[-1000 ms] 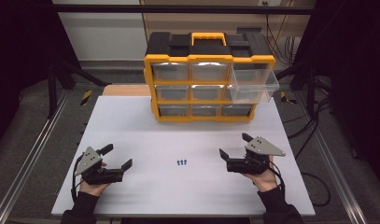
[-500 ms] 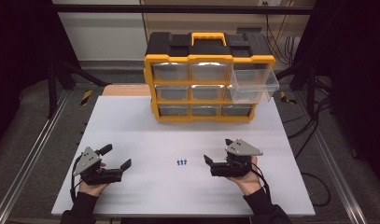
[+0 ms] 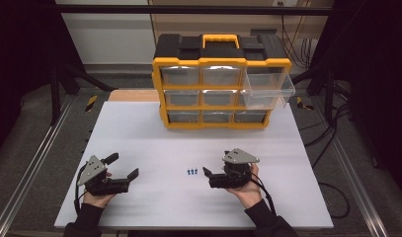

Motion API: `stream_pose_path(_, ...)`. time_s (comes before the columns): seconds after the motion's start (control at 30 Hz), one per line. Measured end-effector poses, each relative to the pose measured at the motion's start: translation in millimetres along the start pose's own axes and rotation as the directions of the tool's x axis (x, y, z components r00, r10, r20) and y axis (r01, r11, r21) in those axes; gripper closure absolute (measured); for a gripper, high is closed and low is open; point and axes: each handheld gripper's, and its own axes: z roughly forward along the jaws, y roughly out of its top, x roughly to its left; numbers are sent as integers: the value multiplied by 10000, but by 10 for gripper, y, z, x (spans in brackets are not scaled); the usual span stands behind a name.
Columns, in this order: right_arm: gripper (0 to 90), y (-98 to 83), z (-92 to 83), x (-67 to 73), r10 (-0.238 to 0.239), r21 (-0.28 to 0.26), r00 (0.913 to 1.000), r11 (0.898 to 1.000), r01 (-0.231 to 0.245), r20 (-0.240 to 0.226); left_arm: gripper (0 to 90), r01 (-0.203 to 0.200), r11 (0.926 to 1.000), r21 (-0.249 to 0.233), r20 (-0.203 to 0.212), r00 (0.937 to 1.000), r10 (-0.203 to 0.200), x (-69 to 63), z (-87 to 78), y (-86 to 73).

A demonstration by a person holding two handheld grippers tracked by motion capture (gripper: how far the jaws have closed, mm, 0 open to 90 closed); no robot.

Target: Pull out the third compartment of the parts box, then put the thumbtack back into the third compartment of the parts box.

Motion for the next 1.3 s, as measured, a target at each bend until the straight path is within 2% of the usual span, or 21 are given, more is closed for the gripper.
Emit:
stream_pose_path(0.23, 106, 0, 133, 81, 83, 273, 9999, 9996, -78, -151, 30, 0, 10000, 9, -4, 10000, 0, 3, 1, 0)
stream_pose_path(0.37, 127, -10, 211, 133, 361, 465, 9993, 9983, -361, 5, 30, -29, 10000, -2, 16, 10000, 29, -3, 4, 1)
stream_pose_path(0.43, 142, -16, 246, 137, 236, 541, 9997, 9983, -236, -1, 30, -28, 10000, 16, 15, 10000, 28, -4, 7, 0)
stream_pose_path(0.47, 147, -18, 269, 151, 368, 558, 9993, 9978, -371, 66, 30, -11, 10000, 14, 16, 10000, 11, -7, 7, 0)
stream_pose_path(0.6, 172, -34, 333, 181, 397, 773, 9992, 9962, -397, 25, 30, -46, 10000, 30, 18, 10000, 46, -16, 7, 2)
stream_pose_path(0.73, 222, -61, 441, 224, 409, 1162, 9991, 9923, -423, 146, 30, -61, 10000, 47, 31, 10000, 61, -20, 10, 3)
stream_pose_path(0.83, 246, -74, 483, 228, 242, 1282, 9994, 9914, -271, 236, 30, -36, 10000, 39, 30, 10000, 36, -17, 8, 1)
stream_pose_path(0.87, 267, -79, 516, 238, 441, 1428, 9987, 9886, -475, 265, 30, -35, 10000, 38, 29, 10000, 35, -16, 8, 1)
stream_pose_path(1.03, 310, -90, 566, 236, 430, 1612, 9984, 9857, -485, 379, 30, -29, 10000, 59, 29, 10000, 29, -15, 13, -5)
stream_pose_path(1.3, 404, -119, 649, 242, 506, 1800, 9985, 9822, -535, 206, 30, -29, 10000, 51, 31, 10000, 29, -16, 12, -5)
